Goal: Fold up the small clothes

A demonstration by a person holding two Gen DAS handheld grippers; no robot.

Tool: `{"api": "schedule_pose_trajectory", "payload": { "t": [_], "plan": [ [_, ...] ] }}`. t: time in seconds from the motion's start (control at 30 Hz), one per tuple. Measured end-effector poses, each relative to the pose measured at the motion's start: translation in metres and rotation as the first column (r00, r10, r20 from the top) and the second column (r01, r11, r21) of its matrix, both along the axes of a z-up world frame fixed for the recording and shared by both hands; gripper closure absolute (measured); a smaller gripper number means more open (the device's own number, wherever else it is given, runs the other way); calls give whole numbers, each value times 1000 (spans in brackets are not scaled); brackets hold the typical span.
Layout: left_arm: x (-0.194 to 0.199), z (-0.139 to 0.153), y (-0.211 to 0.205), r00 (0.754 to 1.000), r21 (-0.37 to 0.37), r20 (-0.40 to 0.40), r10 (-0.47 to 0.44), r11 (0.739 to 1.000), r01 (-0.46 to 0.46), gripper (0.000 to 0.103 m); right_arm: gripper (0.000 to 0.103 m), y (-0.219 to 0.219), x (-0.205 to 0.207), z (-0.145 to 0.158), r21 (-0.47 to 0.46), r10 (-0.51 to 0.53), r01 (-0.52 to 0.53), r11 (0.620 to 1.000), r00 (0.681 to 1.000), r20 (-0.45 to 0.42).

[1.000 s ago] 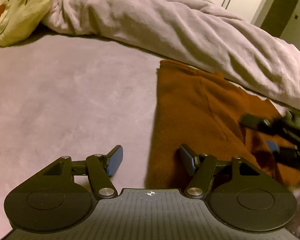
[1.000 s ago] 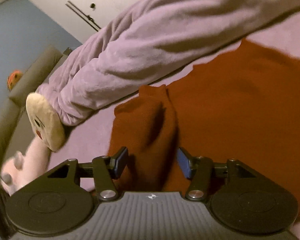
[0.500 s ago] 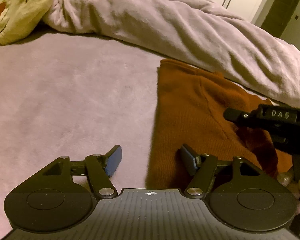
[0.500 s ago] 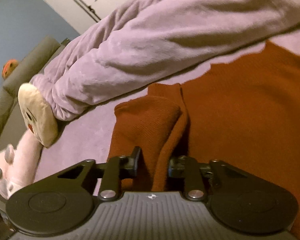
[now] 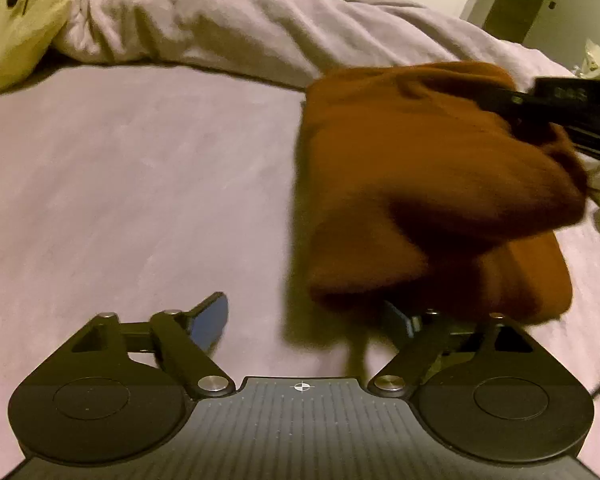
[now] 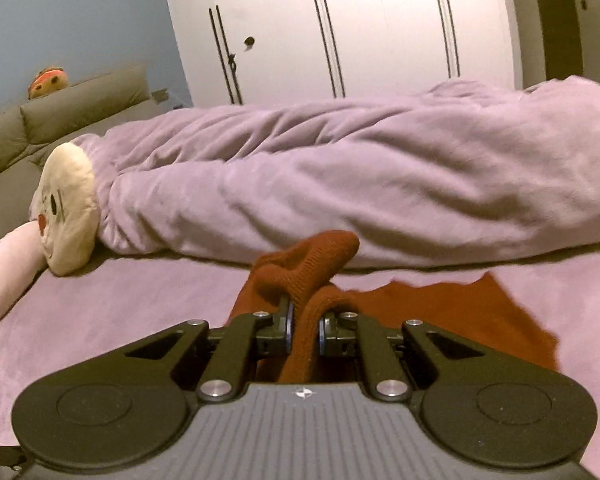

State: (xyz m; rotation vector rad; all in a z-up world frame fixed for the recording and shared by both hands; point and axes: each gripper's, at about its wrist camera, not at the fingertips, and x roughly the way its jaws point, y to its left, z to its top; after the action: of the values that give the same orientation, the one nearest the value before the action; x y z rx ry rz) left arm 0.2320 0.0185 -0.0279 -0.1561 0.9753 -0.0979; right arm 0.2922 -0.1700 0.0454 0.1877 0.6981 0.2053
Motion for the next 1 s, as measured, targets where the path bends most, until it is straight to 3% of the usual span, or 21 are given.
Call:
{"api": "schedule_pose_trajectory", "payload": {
  "t": [0.23, 0.33, 0.4, 0.47, 0.57, 0.63, 0.77, 0.93, 1.0],
  "plan": [
    [7, -8, -22, 1000, -2, -8, 13, 1000, -13, 27, 93, -44, -11, -9, -171, -31, 35, 985, 999, 26],
    [6, -7, -31, 1000, 17, 6, -12, 1000, 12, 25, 92, -71, -12, -31, -182, -102, 93, 979, 994, -41],
    [6, -6, -33, 1000, 22, -1, -16, 1000, 16, 26, 89, -94, -10, -54, -105, -148, 132, 986, 975, -165],
    [6, -6, -31, 1000, 21, -2, -21, 1000, 21, 26, 79, -121, -20, -65, 89, -184, 210, 974, 953, -239],
    [6, -7, -30, 1000, 19, -6, -20, 1000, 20, 26, 67, -155, -45, -74, 371, -219, 318, 873, 934, -284],
    [7, -8, -31, 1000, 20, -9, -12, 1000, 12, 26, 55, -166, -61, -81, 492, -212, 347, 799, 927, -309],
    [7, -8, -36, 1000, 37, -9, -7, 999, 7, 26, 48, -169, -78, -94, 606, -158, 346, 716, 926, -342],
    [8, -9, -38, 1000, 47, -16, -4, 999, 4, 26, 44, -163, -67, -101, 664, -87, 307, 681, 935, -343],
    [8, -9, -39, 1000, 50, -18, -1, 999, 1, 26, 54, -156, -57, -102, 667, -64, 284, 689, 941, -334]
  ]
}}
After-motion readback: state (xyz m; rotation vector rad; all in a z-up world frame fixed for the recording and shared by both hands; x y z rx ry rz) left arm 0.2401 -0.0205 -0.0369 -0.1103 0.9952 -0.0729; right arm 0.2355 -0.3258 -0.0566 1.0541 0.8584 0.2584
